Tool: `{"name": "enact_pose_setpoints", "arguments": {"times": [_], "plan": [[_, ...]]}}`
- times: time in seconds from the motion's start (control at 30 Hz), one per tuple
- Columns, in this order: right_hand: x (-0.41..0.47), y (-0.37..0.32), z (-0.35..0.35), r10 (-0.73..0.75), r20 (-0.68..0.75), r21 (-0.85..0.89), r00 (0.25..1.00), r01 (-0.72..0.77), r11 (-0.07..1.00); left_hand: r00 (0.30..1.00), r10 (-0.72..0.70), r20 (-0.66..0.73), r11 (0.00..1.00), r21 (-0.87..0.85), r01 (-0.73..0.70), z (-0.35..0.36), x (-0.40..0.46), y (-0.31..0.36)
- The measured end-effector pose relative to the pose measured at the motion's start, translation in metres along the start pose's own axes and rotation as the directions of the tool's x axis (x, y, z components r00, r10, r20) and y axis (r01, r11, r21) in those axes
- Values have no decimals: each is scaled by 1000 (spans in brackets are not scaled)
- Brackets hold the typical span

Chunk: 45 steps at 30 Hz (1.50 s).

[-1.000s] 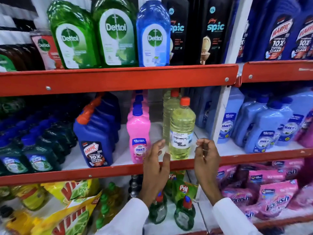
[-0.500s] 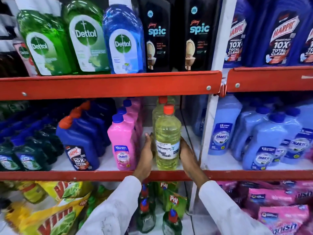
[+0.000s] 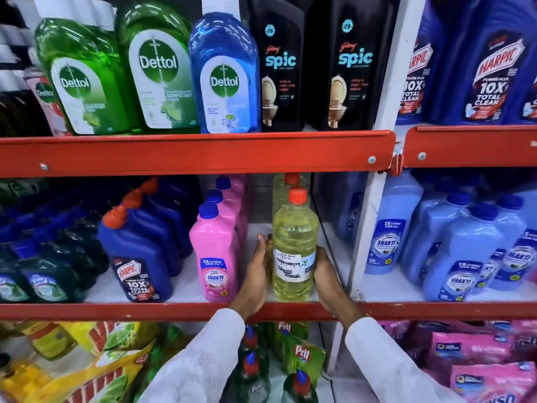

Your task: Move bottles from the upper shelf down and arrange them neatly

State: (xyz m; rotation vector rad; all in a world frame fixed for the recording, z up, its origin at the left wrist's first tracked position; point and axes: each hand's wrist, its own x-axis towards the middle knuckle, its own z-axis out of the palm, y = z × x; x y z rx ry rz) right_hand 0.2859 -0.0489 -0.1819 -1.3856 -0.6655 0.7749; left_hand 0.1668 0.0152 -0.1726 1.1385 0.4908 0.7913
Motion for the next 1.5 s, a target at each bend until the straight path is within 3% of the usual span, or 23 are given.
{"name": "enact_pose_setpoints", "arguments": {"times": [0.3,0.43,0.53,0.63,0.83,1.37,1.43,1.5], "plan": [[-12,-8,2,11,-42,-131,999,-16,991,1000,22,18,1000,21,-23,7,-7,4],[-28,-3,-15,-66,-74,-335,995,37,942,995,54,-84,970,241,-33,-6,-15,-9],[-34,6,-33,-84,71,-403,994,106,909,994,103,-36,904,419,-78,-15,-26,-12],[-30,10,-37,-62,204,-525,977,163,836,996,55,74,831,550,-86,-21,-28,-11],[-27,11,-48,-81,301,-421,950,208,883,996,95,0,778,624,-74,-24,-22,-18],[-31,8,-47,-82,283,-396,956,195,897,994,108,12,740,667,-89,-24,-27,-14],[-42,6,-47,-98,245,-416,965,196,888,990,136,32,709,695,-120,-16,-37,-6],[-61,2,-50,-232,47,-429,972,229,874,962,273,26,610,768,-194,-3,-56,9]]}}
